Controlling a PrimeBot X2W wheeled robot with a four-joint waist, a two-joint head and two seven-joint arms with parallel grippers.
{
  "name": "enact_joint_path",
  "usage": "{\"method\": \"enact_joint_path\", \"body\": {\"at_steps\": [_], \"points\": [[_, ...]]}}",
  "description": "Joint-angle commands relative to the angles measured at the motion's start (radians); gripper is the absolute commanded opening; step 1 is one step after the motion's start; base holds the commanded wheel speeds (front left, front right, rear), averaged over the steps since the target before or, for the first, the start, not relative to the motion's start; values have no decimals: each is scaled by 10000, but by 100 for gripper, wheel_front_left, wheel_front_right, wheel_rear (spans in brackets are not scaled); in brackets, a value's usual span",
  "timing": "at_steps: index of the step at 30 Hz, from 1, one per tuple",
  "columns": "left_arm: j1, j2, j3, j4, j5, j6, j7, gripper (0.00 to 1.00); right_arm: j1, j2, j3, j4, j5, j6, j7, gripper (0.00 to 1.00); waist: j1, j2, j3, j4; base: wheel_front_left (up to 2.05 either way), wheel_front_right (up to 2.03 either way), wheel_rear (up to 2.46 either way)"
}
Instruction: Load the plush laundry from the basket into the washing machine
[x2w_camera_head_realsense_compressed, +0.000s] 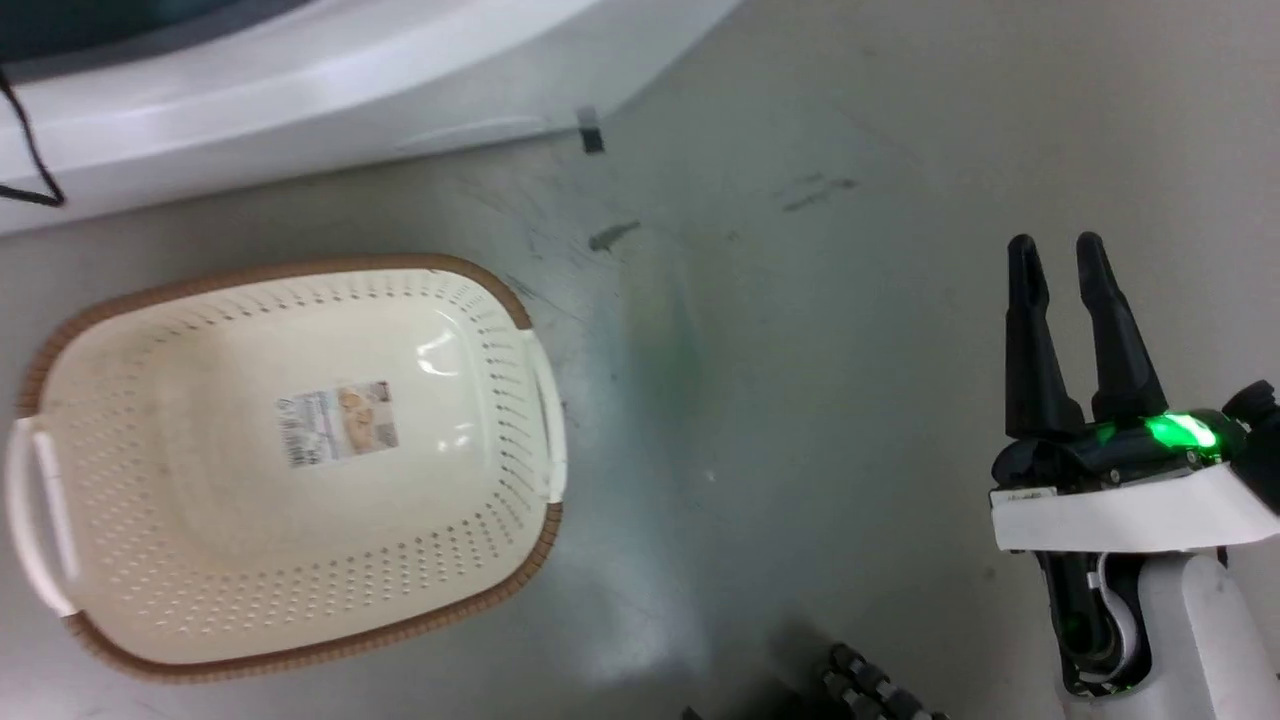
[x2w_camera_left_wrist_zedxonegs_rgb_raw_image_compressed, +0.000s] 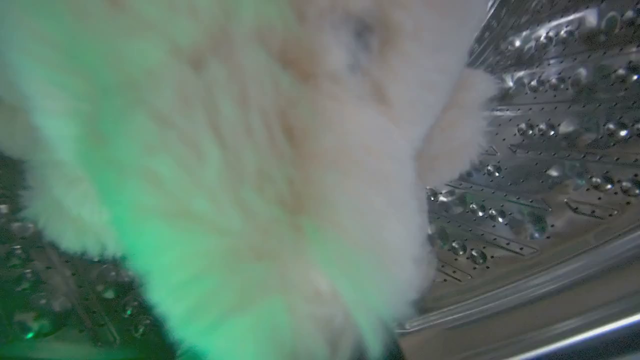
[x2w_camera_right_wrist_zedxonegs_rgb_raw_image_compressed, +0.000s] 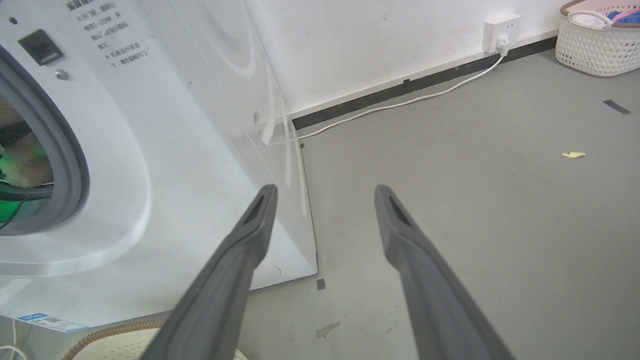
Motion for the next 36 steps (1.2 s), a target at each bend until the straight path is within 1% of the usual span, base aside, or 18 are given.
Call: {"method": "enact_joint_path", "body": {"at_steps": [1, 4, 6, 10, 11, 12, 16, 19, 23, 28, 32, 35, 36], "points": [[-379, 108, -109, 341, 139, 14, 25, 0, -147, -6, 36, 15, 69, 8, -42, 100, -3, 0, 302, -293, 0, 0, 0], [-881, 207, -541, 1166, 386, -51, 212, 0, -145, -6, 91, 27, 82, 8, -42, 100, -3, 0, 360, -355, 0, 0, 0], [-1110, 160, -736, 1609, 364, -95, 295, 0, -142, -6, 70, 30, 95, 8, -42, 100, -3, 0, 391, -350, 0, 0, 0], [-1313, 42, -955, 2253, 339, -121, 12, 0, -152, -6, -53, 91, 138, 8, -42, 100, -3, 0, 351, -306, 0, 0, 0], [-1330, 19, -993, 2402, 330, -125, -80, 11, -167, -6, -66, 103, 140, 8, -42, 100, -3, 0, 316, -297, 0, 0, 0], [-1327, -13, -1016, 2543, 311, -127, -201, 100, -178, -6, -76, 108, 127, 8, -42, 100, -3, 0, 254, -281, 0, 0, 0], [-1225, -164, -1092, 2954, 259, -117, -890, 100, -173, -6, -178, 113, -3, 8, -42, 100, -3, 0, -68, -157, 0, 0, 0], [-949, -325, -1115, 3233, 118, -128, -1468, 100, -121, -6, -288, 113, -186, 8, -42, 100, -3, 0, -504, -14, 0, 0, 0], [-297, -661, -959, 3524, -328, -146, -2436, 100, 68, -6, -498, 177, -534, 8, -42, 100, -3, 0, -1376, 280, 0, 0, 0], [1030, -1040, -1103, 3617, -663, -173, -3536, 100, 399, -6, -624, 271, -1032, 8, -42, 100, -3, 0, -2770, 670, 0, 0, 0], [2443, -1511, -1093, 3079, -1090, -182, -3943, 100, 750, -6, -728, 324, -1450, 8, -42, 100, -3, 0, -3932, 1067, 0, 0, 0], [3730, -1844, -952, 2202, -1409, -184, -4024, 100, 1019, -6, -760, 342, -1720, 8, -42, 100, -3, 0, -4731, 1401, 0, 0, 0], [4226, -1948, -869, 1718, -1476, -184, -4029, 100, 1123, -6, -776, 353, -1807, 8, -42, 100, -3, 0, -5015, 1539, 0, 0, 0]]}}
